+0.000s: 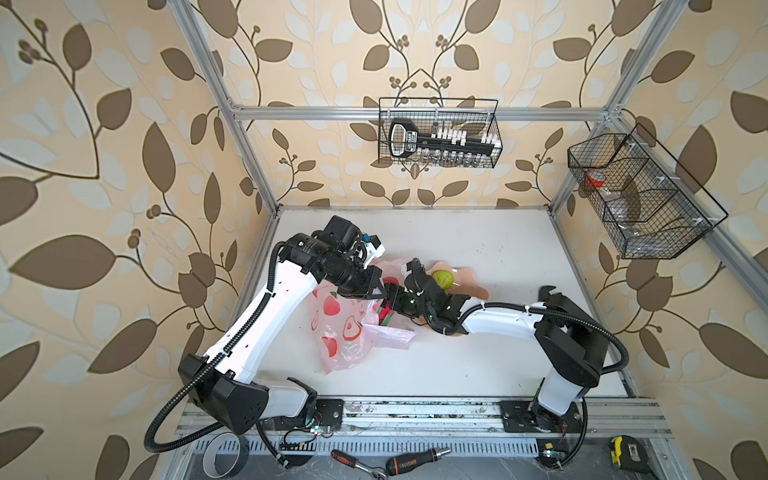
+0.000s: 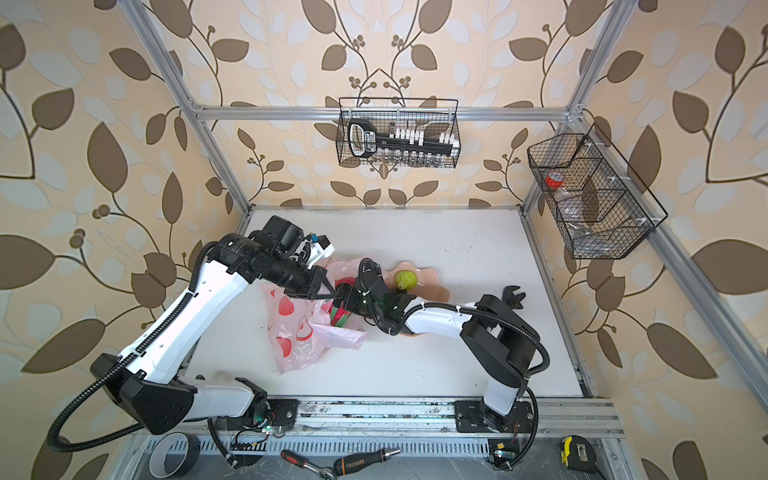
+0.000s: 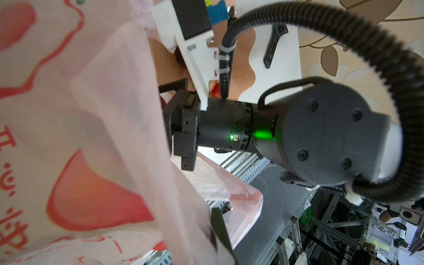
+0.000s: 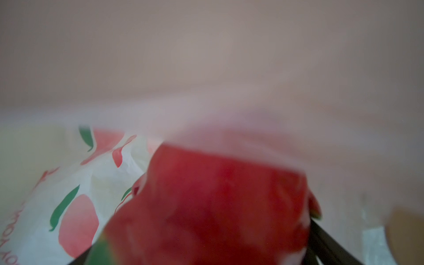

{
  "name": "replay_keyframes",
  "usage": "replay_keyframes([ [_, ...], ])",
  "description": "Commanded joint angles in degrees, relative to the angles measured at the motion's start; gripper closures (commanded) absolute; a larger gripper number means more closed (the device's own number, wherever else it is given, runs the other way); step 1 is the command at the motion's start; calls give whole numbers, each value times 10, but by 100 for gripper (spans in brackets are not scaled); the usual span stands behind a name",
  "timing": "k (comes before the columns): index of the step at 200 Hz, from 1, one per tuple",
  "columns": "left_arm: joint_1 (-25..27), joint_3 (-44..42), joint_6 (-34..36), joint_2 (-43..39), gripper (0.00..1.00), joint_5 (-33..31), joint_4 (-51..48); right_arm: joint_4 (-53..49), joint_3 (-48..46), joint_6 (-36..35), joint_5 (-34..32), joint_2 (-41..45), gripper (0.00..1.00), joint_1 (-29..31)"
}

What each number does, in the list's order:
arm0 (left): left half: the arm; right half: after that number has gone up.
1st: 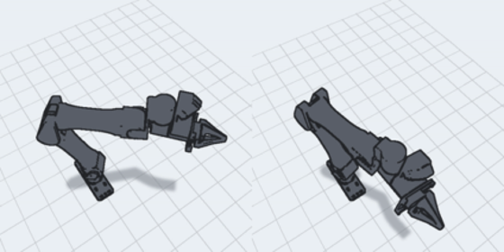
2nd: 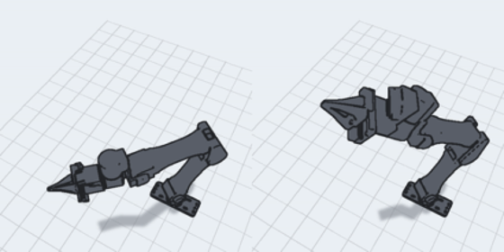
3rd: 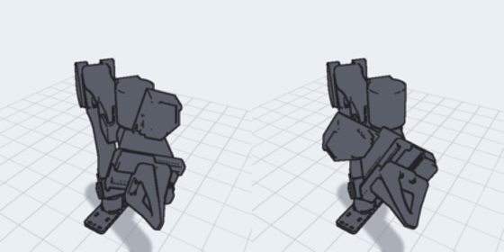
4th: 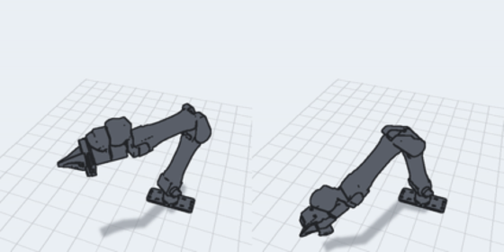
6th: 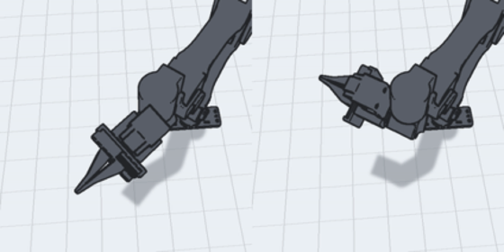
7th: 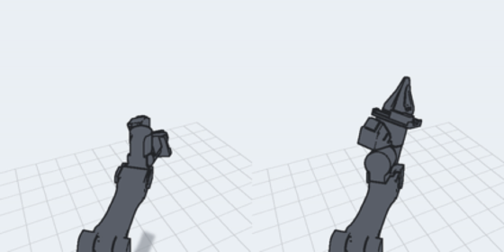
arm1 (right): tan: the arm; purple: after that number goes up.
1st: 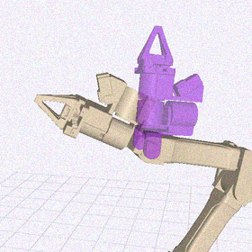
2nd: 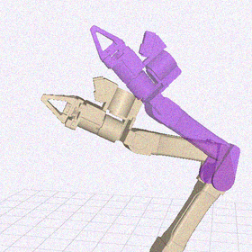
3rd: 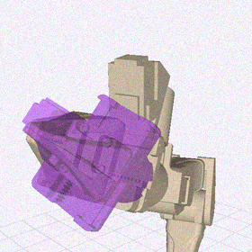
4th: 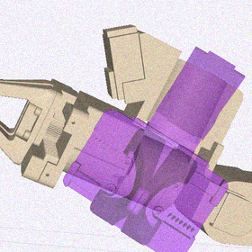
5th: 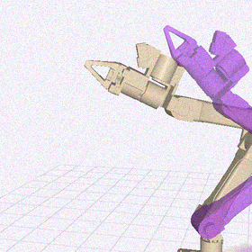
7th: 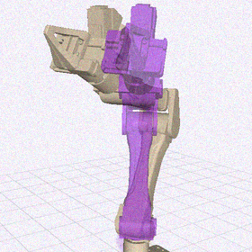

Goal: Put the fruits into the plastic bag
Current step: 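Lower the dragon fruit down into the pink bag with the right gripper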

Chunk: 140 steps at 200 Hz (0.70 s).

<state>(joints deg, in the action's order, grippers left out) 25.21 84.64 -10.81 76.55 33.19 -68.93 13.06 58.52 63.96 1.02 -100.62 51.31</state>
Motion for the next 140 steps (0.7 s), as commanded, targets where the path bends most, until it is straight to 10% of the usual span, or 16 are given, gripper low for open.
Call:
replay_keyframes([
  [1, 6, 5, 7, -18, 100, 16, -8, 21, 32, 26, -27, -1, 57, -19],
  [140, 6, 3, 7, -11, 100, -85, -16, 42, 71, 71, 17, -41, 56, 25],
])
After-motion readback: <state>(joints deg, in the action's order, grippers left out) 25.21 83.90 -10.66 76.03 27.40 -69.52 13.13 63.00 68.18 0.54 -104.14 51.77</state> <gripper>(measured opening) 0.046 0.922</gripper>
